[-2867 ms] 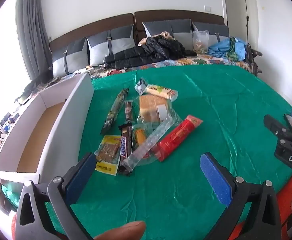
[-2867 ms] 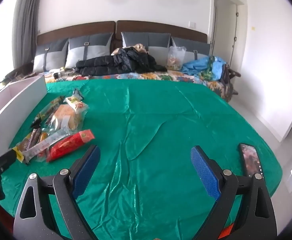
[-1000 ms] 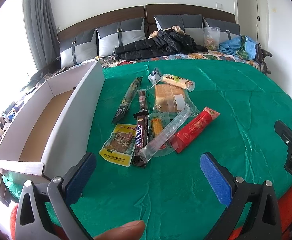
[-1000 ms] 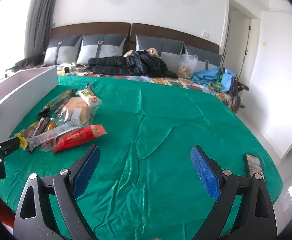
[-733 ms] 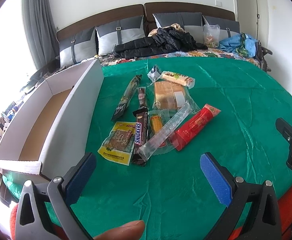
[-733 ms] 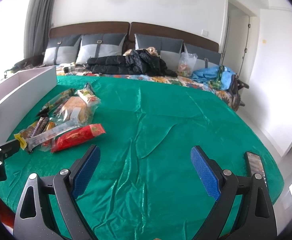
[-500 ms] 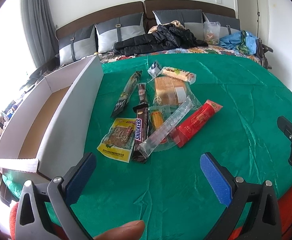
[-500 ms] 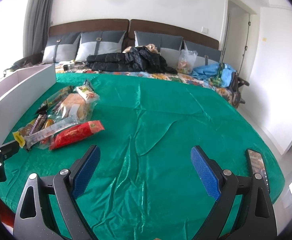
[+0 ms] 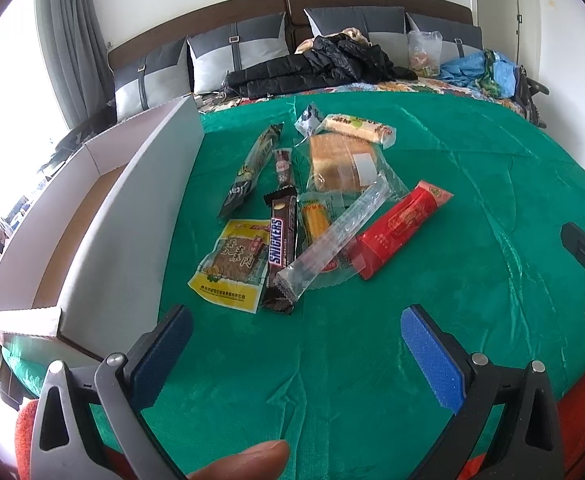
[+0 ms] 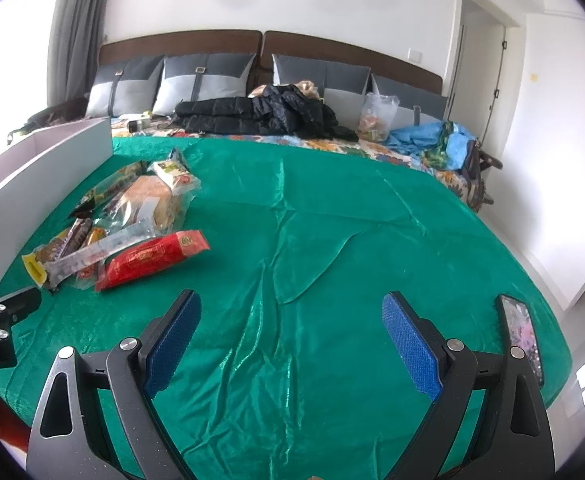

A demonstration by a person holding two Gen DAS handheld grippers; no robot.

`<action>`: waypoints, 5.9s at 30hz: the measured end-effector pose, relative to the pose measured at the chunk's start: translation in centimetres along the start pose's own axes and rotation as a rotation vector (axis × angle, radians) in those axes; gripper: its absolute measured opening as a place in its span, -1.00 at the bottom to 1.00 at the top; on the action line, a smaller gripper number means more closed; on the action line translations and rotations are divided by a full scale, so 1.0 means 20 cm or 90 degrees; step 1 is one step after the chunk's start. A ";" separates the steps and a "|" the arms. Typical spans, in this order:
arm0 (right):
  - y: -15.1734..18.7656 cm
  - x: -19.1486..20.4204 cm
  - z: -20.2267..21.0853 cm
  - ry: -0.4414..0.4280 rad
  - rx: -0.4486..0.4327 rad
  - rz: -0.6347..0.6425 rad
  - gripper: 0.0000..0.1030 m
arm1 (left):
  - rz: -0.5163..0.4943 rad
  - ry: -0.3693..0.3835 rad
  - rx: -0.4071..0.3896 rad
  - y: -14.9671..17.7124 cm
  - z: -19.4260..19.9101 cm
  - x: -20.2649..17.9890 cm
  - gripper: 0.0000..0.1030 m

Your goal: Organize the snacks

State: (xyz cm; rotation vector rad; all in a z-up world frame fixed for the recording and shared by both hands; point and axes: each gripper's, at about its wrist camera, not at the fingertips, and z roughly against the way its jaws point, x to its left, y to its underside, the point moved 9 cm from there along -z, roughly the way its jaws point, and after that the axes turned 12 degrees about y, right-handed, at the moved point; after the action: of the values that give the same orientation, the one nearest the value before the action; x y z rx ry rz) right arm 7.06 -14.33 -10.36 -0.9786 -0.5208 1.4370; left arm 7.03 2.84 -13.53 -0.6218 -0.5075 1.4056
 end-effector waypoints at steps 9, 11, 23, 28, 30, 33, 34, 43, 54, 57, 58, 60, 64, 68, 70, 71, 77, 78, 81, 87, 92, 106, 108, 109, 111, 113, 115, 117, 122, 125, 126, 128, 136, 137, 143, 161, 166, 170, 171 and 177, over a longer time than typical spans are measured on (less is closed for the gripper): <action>0.01 0.02 -0.02 -0.001 0.007 0.006 0.82 | 0.004 -0.004 0.006 0.01 -0.03 0.02 0.99; 0.01 0.02 -0.02 -0.001 0.007 0.007 0.82 | 0.004 -0.004 0.007 0.01 -0.03 0.02 0.99; 0.01 0.01 -0.02 -0.001 0.007 0.001 0.82 | -0.005 -0.012 0.017 0.03 -0.05 0.03 0.99; 0.01 0.00 -0.01 -0.002 0.004 -0.002 0.82 | -0.007 -0.016 0.016 0.04 -0.04 0.03 0.99; 0.00 -0.01 -0.01 -0.002 0.003 -0.003 0.82 | -0.009 -0.017 0.017 0.04 -0.04 0.03 0.99; 0.01 -0.01 0.00 -0.002 0.004 -0.003 0.82 | -0.012 -0.017 0.019 0.04 -0.05 0.02 0.99; 0.01 -0.01 0.00 -0.002 0.005 -0.003 0.82 | -0.013 -0.016 0.021 0.05 -0.05 0.02 0.99; 0.05 -0.01 -0.06 -0.010 0.040 -0.010 0.82 | 0.001 -0.004 0.056 0.10 -0.13 0.03 0.99; 0.19 0.01 -0.17 -0.046 0.131 -0.016 0.82 | 0.037 0.029 0.113 0.18 -0.25 0.06 0.99; 0.25 0.02 -0.21 -0.049 0.162 -0.008 0.82 | 0.037 0.032 0.131 0.21 -0.28 0.06 0.99; 0.27 0.03 -0.22 -0.049 0.175 -0.004 0.82 | 0.037 0.032 0.135 0.22 -0.28 0.05 0.99; 0.30 0.04 -0.24 -0.050 0.189 0.001 0.82 | 0.039 0.038 0.137 0.23 -0.29 0.05 0.99; 0.34 0.05 -0.26 -0.051 0.211 0.010 0.82 | 0.048 0.045 0.138 0.24 -0.30 0.06 1.00; 0.38 0.06 -0.27 -0.056 0.231 0.011 0.82 | 0.068 0.059 0.145 0.25 -0.31 0.07 1.00; 0.38 0.05 -0.27 -0.057 0.234 0.010 0.82 | 0.078 0.068 0.146 0.26 -0.31 0.08 1.00; 0.38 0.06 -0.26 -0.057 0.234 0.010 0.82 | 0.077 0.067 0.147 0.27 -0.31 0.08 1.00; 0.39 0.05 -0.28 -0.076 0.242 -0.020 0.85 | 0.087 0.065 0.164 0.28 -0.29 0.09 1.00; 0.39 0.05 -0.28 -0.074 0.240 -0.020 0.85 | 0.086 0.066 0.164 0.28 -0.28 0.09 1.00; 0.39 0.05 -0.27 -0.071 0.241 -0.024 0.85 | 0.082 0.068 0.162 0.29 -0.27 0.10 1.00; 0.22 0.17 -0.26 -0.191 0.325 -0.105 0.82 | 0.083 0.071 0.163 0.30 -0.26 0.11 1.00; -0.04 0.52 -0.32 -0.313 0.367 -0.114 0.78 | 0.096 0.063 0.173 0.31 -0.25 0.14 1.00; -0.05 0.64 -0.43 -0.289 0.353 -0.047 -0.62 | 0.131 0.035 0.158 0.34 -0.20 0.26 1.00; -0.03 0.51 -0.43 -0.280 0.346 -0.028 -0.62 | 0.131 0.035 0.157 0.34 -0.20 0.26 1.00; -0.02 0.46 -0.44 -0.270 0.343 -0.019 -0.64 | 0.131 0.034 0.157 0.34 -0.20 0.26 1.00; -0.02 0.31 -0.48 -0.235 0.331 -0.001 -0.60 | 0.133 0.032 0.156 0.35 -0.20 0.26 1.00; -0.02 0.18 -0.51 -0.216 0.323 0.002 -0.38 | 0.134 0.031 0.157 0.34 -0.20 0.25 1.00; -0.02 0.07 -0.51 -0.210 0.307 -0.022 0.47 | 0.136 0.031 0.160 0.34 -0.20 0.25 1.00; -0.03 -0.05 -0.49 -0.190 0.262 -0.065 0.51 | 0.136 0.032 0.162 0.33 -0.21 0.25 1.00; 0.12 -0.21 -0.48 -0.118 0.221 -0.114 0.51 | 0.133 0.034 0.160 0.31 -0.24 0.25 1.00; 0.21 -0.19 -0.48 -0.096 0.212 -0.101 0.51 | 0.128 0.037 0.159 0.31 -0.24 0.25 1.00; 0.24 -0.18 -0.47 -0.092 0.216 -0.094 0.53 | 0.128 0.041 0.159 0.31 -0.24 0.24 0.99; 0.25 -0.19 -0.47 -0.084 0.214 -0.073 0.53 | 0.128 0.054 0.155 0.30 -0.23 0.23 0.99; 0.29 -0.21 -0.46 -0.066 0.181 -0.032 0.65 | 0.023 0.120 0.118 0.13 -0.19 0.07 0.99; 0.29 -0.21 -0.46 -0.066 0.180 -0.032 0.65 | -0.019 0.119 0.115 0.08 -0.19 0.04 0.99; 0.30 -0.22 -0.44 -0.064 0.174 -0.032 0.65 | -0.156 0.168 0.134 -0.06 -0.26 -0.17 0.99; 0.30 -0.22 -0.43 -0.064 0.165 -0.034 0.70 | -0.060 0.252 0.232 0.10 -0.32 -0.24 -0.63; 0.30 -0.22 -0.43 -0.064 0.165 -0.034 0.70 | -0.095 0.218 0.222 0.12 -0.32 -0.26 -0.09; 0.30 -0.22 -0.43 -0.064 0.165 -0.034 0.70 | -0.124 0.187 0.213 0.08 -0.36 -0.30 0.16; 0.30 -0.22 -0.43 -0.064 0.163 -0.034 0.70 | -0.127 0.186 0.219 0.08 -0.38 -0.31 0.15; 0.30 -0.22 -0.43 -0.064 0.163 -0.034 0.70 | -0.093 0.203 0.217 0.04 -0.40 -0.35 -0.65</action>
State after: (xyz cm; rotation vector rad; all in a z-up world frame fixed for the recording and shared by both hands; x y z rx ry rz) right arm 10.08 -21.46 -18.65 -0.6870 -0.4204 1.4696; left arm 11.02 -4.77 -19.76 -0.5072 -0.0554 1.1902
